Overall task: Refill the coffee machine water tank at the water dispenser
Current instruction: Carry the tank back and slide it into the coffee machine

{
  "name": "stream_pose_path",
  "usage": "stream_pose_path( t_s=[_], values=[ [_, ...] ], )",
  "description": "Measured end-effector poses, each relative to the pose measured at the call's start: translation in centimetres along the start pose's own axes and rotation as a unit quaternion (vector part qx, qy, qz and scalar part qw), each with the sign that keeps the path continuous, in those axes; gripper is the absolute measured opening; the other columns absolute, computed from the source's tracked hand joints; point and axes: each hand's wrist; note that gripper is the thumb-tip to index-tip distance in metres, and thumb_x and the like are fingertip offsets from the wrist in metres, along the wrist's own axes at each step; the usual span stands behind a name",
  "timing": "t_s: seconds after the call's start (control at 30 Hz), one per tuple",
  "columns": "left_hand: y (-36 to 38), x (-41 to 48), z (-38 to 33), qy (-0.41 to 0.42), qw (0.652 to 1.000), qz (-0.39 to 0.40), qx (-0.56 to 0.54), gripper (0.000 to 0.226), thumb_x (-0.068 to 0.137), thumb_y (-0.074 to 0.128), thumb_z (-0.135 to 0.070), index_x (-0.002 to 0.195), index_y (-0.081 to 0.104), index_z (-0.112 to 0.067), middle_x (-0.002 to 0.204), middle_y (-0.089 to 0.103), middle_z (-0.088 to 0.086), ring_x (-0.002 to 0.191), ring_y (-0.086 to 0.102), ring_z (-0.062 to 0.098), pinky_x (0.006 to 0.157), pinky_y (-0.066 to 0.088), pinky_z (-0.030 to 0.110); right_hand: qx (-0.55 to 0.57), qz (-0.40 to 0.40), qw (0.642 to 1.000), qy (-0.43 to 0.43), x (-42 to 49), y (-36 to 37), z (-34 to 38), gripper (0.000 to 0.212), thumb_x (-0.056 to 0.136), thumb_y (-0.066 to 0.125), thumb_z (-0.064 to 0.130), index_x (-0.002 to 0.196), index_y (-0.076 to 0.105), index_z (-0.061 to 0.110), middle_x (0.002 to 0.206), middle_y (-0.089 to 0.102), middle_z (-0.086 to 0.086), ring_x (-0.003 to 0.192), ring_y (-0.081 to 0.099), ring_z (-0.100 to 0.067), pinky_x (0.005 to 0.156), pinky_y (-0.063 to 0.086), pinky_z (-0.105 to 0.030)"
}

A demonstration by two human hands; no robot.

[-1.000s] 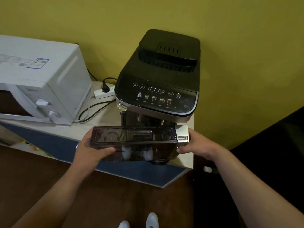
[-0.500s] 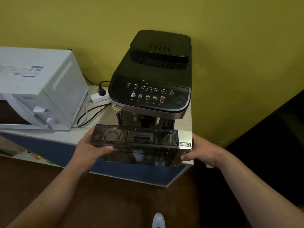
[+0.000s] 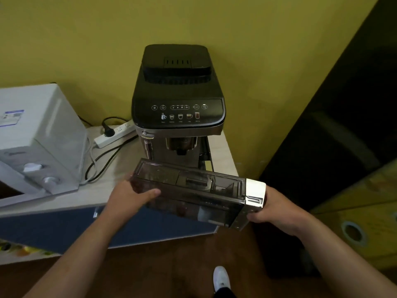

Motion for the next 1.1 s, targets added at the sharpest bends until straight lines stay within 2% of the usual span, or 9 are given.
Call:
stream_pose_path(
  t_s=[0.07, 0.17, 0.3, 0.37, 0.4, 0.47, 0.57, 0.73, 1.1],
  values=[
    [-0.8, -1.3, -1.7, 0.008, 0.981, 0.066, 0.182, 0.027, 0.085, 0.067, -0.051, 0.082, 0.065, -0.024, 0.077, 0.066, -0.001, 0.076, 0.063, 0.018, 0.065, 0.049, 0.033, 0.008, -0.030, 0.999, -0.005, -2.3, 0.2, -0.6, 0.072, 0.060, 0.083, -0.001, 0.120, 0.061, 0.030, 0.113, 0.072, 0.002, 0.109, 0.066, -0.012, 0.096, 0.053, -0.042],
    [-1.0, -3.6, -3.5, 0.082, 0.884, 0.116, 0.445, 0.050, 0.091, 0.044, -0.067, 0.073, 0.060, -0.023, 0.069, 0.060, -0.003, 0.066, 0.057, 0.012, 0.057, 0.041, 0.030, 0.036, -0.067, 0.997, -0.011, -5.1, 0.5, -1.7, 0.072, 0.056, 0.082, 0.001, 0.121, 0.061, 0.027, 0.113, 0.072, 0.001, 0.109, 0.066, -0.014, 0.093, 0.053, -0.039],
    [2.6, -6.8, -5.8, 0.445, 0.814, 0.094, 0.361, 0.028, 0.094, 0.044, -0.042, 0.088, 0.068, -0.028, 0.078, 0.062, -0.012, 0.069, 0.054, 0.004, 0.061, 0.048, 0.022, 0.041, -0.134, 0.990, 0.013, -7.8, 1.1, -3.5, 0.071, 0.055, 0.082, -0.002, 0.119, 0.062, 0.023, 0.104, 0.075, 0.002, 0.102, 0.069, -0.017, 0.082, 0.055, -0.032],
    [5.1, -6.8, -6.3, 0.526, 0.791, 0.083, 0.300, 0.033, 0.089, 0.045, -0.033, 0.106, 0.070, -0.021, 0.099, 0.069, -0.003, 0.088, 0.061, 0.012, 0.076, 0.057, 0.030, 0.026, -0.178, 0.983, 0.040, -8.9, 1.6, -4.1, 0.072, 0.054, 0.087, -0.003, 0.116, 0.062, 0.024, 0.098, 0.075, 0.006, 0.096, 0.070, -0.009, 0.075, 0.054, -0.024],
    [6.4, -6.4, -6.7, 0.521, 0.794, 0.093, 0.300, 0.040, 0.090, 0.044, -0.034, 0.120, 0.065, -0.019, 0.117, 0.067, 0.001, 0.107, 0.060, 0.017, 0.093, 0.052, 0.036, 0.018, -0.194, 0.980, 0.046, -9.5, 1.8, -4.1, 0.073, 0.052, 0.089, -0.001, 0.115, 0.062, 0.027, 0.098, 0.075, 0.008, 0.095, 0.069, -0.004, 0.074, 0.053, -0.020],
    [8.7, -5.9, -7.9, 0.475, 0.807, 0.128, 0.327, 0.056, 0.096, 0.032, -0.043, 0.146, 0.044, -0.021, 0.152, 0.046, 0.003, 0.143, 0.035, 0.022, 0.119, 0.022, 0.042, 0.005, -0.208, 0.977, 0.044, -10.5, 2.2, -3.8, 0.070, 0.053, 0.090, 0.002, 0.108, 0.062, 0.034, 0.098, 0.074, 0.010, 0.092, 0.067, 0.004, 0.070, 0.052, -0.013],
    [11.3, -5.1, -9.0, 0.433, 0.796, 0.166, 0.389, 0.067, 0.094, 0.010, -0.053, 0.156, 0.018, -0.029, 0.166, 0.016, -0.002, 0.153, 0.003, 0.020, 0.123, -0.006, 0.045, 0.000, -0.230, 0.973, 0.029, -11.5, 2.3, -3.6, 0.064, 0.057, 0.088, -0.001, 0.096, 0.058, 0.039, 0.090, 0.070, 0.014, 0.086, 0.065, 0.006, 0.062, 0.046, -0.003],
    [13.9, -4.3, -9.6, 0.430, 0.789, 0.145, 0.414, 0.065, 0.091, 0.013, -0.042, 0.152, 0.034, -0.029, 0.162, 0.030, 0.001, 0.152, 0.014, 0.020, 0.122, -0.005, 0.050, 0.044, -0.249, 0.966, 0.052, -11.4, 3.7, -4.3, 0.068, 0.060, 0.086, -0.001, 0.100, 0.050, 0.041, 0.095, 0.063, 0.013, 0.086, 0.056, 0.005, 0.062, 0.041, -0.010],
    [16.4, -3.4, -11.1, 0.377, 0.831, 0.110, 0.395, 0.055, 0.100, 0.027, -0.048, 0.154, 0.028, -0.034, 0.166, 0.015, 0.004, 0.153, 0.004, 0.024, 0.120, -0.004, 0.057, 0.147, -0.346, 0.925, 0.053, -8.7, 7.3, -3.9, 0.060, 0.061, 0.087, 0.004, 0.108, 0.056, 0.025, 0.092, 0.065, 0.007, 0.079, 0.061, -0.003, 0.053, 0.045, -0.015]
  ],
)
Point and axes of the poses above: each hand's wrist, its own x-axis towards the middle knuckle, its own y-axis out of the palm, z = x × y
